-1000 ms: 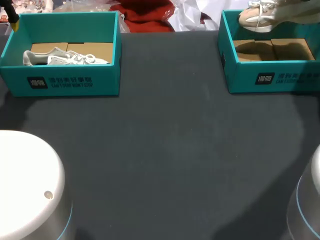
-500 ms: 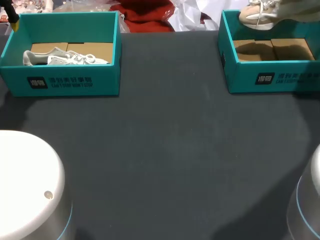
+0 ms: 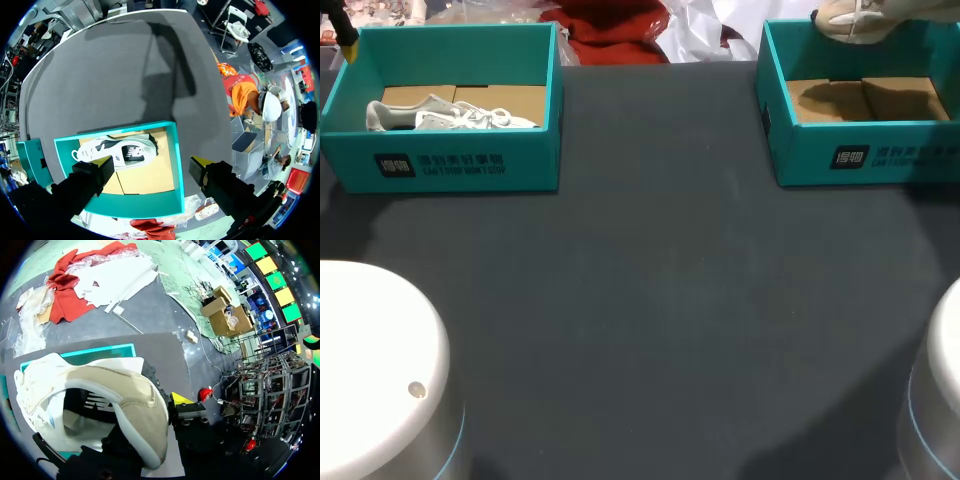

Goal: Take the shoe out of the shoebox, open the shoe tongue, remove and reinsert the insole, then place the shoe into the shoebox

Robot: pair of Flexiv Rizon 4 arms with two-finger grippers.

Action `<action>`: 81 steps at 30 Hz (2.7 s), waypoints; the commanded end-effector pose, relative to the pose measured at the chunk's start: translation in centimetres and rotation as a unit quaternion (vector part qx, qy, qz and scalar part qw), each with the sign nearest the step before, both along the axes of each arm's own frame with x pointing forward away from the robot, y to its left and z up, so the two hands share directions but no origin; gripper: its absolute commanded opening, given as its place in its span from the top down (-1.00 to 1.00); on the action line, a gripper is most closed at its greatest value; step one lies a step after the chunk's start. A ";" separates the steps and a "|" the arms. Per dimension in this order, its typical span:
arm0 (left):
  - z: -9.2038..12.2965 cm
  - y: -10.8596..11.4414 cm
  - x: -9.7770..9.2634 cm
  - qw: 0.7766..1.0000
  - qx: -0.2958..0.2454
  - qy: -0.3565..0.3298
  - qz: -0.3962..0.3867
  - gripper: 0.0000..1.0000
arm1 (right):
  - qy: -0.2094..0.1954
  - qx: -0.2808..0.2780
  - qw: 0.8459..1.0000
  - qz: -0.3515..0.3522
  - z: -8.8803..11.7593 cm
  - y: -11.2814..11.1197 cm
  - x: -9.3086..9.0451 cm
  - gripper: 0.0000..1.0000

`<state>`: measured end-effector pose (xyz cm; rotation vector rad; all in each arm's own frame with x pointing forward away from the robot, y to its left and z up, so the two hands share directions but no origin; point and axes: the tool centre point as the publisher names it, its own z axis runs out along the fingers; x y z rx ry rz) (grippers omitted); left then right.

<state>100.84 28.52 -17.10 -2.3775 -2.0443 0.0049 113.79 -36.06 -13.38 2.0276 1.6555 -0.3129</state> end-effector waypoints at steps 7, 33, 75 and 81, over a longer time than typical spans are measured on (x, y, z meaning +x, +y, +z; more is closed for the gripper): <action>0.0 0.0 0.0 1.000 0.001 0.000 -0.001 -1.00 | 0.005 0.015 1.000 0.013 3.5 3.6 -7.9 1.00; 0.0 0.0 0.0 1.000 0.001 0.000 -0.001 -1.00 | -0.005 -0.009 1.000 0.011 6.4 10.0 -14.5 1.00; 0.0 0.0 0.0 1.000 0.001 0.000 -0.001 -1.00 | 0.040 -0.058 0.998 0.004 4.8 26.4 -28.8 1.00; 0.0 0.0 0.0 1.000 0.001 0.000 -0.001 -1.00 | 0.032 -0.036 0.999 0.008 2.7 29.7 -34.1 1.00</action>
